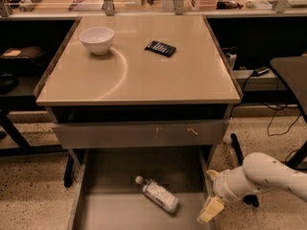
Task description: Pick blue plastic bottle from middle drawer and place on counter
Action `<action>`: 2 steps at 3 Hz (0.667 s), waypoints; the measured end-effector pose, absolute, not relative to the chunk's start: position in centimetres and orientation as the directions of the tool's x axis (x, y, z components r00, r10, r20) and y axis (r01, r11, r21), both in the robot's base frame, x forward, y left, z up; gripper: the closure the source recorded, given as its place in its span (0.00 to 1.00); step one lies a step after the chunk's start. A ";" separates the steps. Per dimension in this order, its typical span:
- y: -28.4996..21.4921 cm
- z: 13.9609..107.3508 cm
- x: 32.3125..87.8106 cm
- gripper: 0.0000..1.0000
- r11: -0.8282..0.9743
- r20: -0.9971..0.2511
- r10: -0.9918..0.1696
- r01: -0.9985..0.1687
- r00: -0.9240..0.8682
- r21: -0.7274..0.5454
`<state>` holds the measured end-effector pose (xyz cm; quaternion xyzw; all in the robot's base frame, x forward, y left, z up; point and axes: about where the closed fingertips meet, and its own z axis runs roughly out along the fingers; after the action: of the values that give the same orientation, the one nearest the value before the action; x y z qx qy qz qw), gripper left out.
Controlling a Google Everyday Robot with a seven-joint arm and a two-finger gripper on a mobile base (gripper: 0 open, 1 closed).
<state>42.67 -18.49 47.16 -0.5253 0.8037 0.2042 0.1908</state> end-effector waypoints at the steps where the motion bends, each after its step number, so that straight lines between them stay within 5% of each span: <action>1: -14.8 45.9 43.1 0.00 0.324 -0.617 -0.726 -0.942 -0.305 0.085; 2: -14.8 45.9 43.1 0.00 0.325 -0.615 -0.726 -0.942 -0.307 0.086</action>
Offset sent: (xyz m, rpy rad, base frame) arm 0.0029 0.0260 -0.0112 0.0716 -0.0602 0.0158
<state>43.07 -14.85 45.90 -0.5366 0.7771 0.2228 0.2420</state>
